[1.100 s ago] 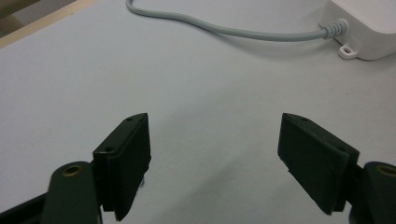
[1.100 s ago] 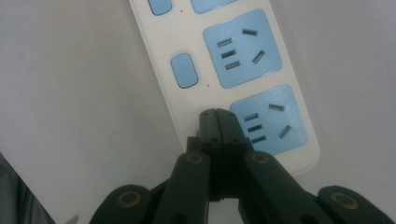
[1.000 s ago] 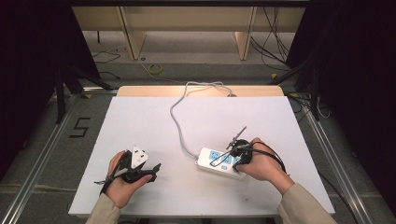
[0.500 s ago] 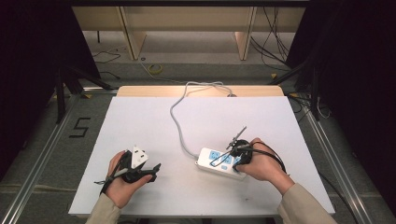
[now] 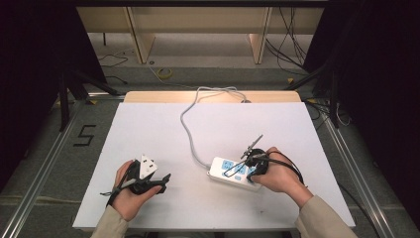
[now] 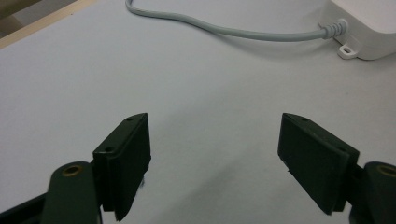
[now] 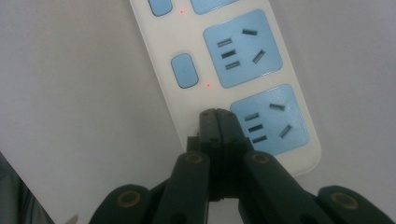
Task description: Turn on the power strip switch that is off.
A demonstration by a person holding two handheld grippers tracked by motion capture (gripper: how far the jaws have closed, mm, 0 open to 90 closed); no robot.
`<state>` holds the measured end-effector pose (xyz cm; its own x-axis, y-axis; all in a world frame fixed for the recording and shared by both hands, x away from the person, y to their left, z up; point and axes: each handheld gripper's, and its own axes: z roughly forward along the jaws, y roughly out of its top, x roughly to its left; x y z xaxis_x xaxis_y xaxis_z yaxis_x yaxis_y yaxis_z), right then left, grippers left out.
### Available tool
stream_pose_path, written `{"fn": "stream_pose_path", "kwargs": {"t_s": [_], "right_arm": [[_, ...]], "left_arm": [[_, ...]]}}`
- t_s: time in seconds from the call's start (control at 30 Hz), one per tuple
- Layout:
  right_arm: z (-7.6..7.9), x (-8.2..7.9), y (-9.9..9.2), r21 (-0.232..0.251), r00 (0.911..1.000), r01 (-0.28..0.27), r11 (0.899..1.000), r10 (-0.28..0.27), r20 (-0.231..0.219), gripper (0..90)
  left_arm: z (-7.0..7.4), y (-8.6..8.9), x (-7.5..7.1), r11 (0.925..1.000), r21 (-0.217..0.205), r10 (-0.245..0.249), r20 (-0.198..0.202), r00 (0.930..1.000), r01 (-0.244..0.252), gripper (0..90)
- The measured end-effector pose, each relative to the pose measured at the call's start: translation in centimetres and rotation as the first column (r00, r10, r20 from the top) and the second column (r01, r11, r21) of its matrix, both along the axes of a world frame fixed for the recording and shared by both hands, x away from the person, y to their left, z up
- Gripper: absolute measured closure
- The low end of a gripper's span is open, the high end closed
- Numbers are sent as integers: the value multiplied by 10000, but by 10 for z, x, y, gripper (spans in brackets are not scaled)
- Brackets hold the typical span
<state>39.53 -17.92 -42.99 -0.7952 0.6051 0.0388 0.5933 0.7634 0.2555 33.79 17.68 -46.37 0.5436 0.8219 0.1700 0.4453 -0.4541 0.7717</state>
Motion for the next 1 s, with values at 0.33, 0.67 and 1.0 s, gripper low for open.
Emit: {"fn": "stream_pose_path", "kwargs": {"t_s": [0.33,0.67,1.0], "right_arm": [[0,-1,1,-8,9999,89,10000,-89,65,900],[0,-1,0,52,9999,80,10000,-80,111,900],[0,-2,-1,120,9998,99,9999,-101,152,900]], "left_arm": [[0,-1,0,10000,9,-11,23,10000,11,253],[0,-1,0,10000,4,-17,33,10000,17,253],[0,-1,0,10000,5,-9,29,10000,9,253]]}}
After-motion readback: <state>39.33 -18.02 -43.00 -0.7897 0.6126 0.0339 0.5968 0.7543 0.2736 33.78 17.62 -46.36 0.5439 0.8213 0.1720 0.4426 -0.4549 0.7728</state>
